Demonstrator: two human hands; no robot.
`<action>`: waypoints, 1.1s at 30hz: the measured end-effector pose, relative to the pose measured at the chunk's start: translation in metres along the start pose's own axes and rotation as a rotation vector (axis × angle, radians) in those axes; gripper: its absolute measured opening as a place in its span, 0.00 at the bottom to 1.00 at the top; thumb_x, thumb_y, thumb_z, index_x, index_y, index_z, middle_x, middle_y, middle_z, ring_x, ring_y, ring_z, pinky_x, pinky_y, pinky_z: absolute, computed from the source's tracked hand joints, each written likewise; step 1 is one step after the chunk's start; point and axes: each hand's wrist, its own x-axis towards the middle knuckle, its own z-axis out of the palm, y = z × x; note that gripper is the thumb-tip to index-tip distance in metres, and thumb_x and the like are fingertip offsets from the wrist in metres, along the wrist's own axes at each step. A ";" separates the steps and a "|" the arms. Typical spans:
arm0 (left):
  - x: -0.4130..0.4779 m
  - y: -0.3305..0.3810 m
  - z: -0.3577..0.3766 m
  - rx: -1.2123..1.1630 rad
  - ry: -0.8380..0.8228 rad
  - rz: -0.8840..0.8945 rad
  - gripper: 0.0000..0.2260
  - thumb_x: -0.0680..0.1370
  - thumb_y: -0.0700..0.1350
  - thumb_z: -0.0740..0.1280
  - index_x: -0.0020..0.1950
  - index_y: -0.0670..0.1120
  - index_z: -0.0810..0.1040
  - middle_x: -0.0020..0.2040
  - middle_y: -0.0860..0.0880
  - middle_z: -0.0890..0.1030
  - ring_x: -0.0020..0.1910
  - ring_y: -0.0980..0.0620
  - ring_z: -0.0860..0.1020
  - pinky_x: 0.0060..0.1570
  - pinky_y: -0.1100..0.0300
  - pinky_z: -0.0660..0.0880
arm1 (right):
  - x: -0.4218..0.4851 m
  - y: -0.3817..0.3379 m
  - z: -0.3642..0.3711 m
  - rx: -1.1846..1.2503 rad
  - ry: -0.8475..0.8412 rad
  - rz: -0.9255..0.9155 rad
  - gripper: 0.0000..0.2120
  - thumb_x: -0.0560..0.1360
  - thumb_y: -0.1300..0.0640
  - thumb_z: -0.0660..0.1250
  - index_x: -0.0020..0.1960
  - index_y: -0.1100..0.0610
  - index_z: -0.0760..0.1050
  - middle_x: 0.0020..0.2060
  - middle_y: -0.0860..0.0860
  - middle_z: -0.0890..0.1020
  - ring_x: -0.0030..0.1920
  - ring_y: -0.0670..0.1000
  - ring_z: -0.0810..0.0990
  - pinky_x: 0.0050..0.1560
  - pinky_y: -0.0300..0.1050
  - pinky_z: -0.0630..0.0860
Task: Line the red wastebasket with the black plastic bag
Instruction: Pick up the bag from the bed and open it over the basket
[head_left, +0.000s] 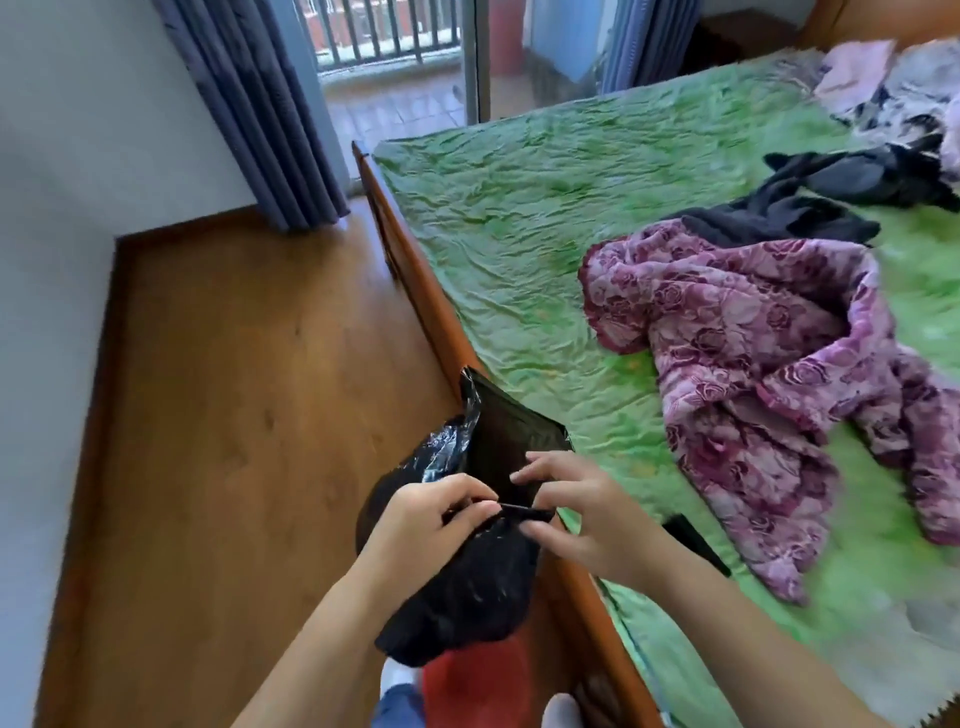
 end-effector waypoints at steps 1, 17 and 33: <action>-0.006 0.003 0.006 -0.009 0.046 -0.015 0.02 0.72 0.41 0.70 0.43 0.47 0.81 0.33 0.61 0.77 0.33 0.63 0.76 0.36 0.74 0.68 | -0.003 0.003 -0.003 0.005 -0.033 -0.018 0.05 0.69 0.60 0.71 0.36 0.60 0.77 0.48 0.55 0.81 0.58 0.53 0.75 0.62 0.48 0.63; -0.108 -0.051 0.030 -0.032 -0.175 -0.609 0.18 0.74 0.59 0.63 0.58 0.50 0.76 0.53 0.59 0.77 0.53 0.62 0.75 0.53 0.63 0.70 | 0.009 0.015 0.091 0.138 -0.269 -0.066 0.03 0.73 0.59 0.68 0.42 0.53 0.74 0.33 0.42 0.77 0.36 0.36 0.75 0.37 0.28 0.68; -0.193 -0.227 0.127 -0.106 0.182 -0.660 0.09 0.74 0.36 0.64 0.46 0.47 0.81 0.41 0.54 0.81 0.41 0.61 0.76 0.40 0.68 0.70 | -0.008 0.126 0.279 0.079 -0.554 -0.143 0.11 0.69 0.46 0.70 0.46 0.50 0.75 0.40 0.44 0.82 0.41 0.43 0.79 0.41 0.41 0.75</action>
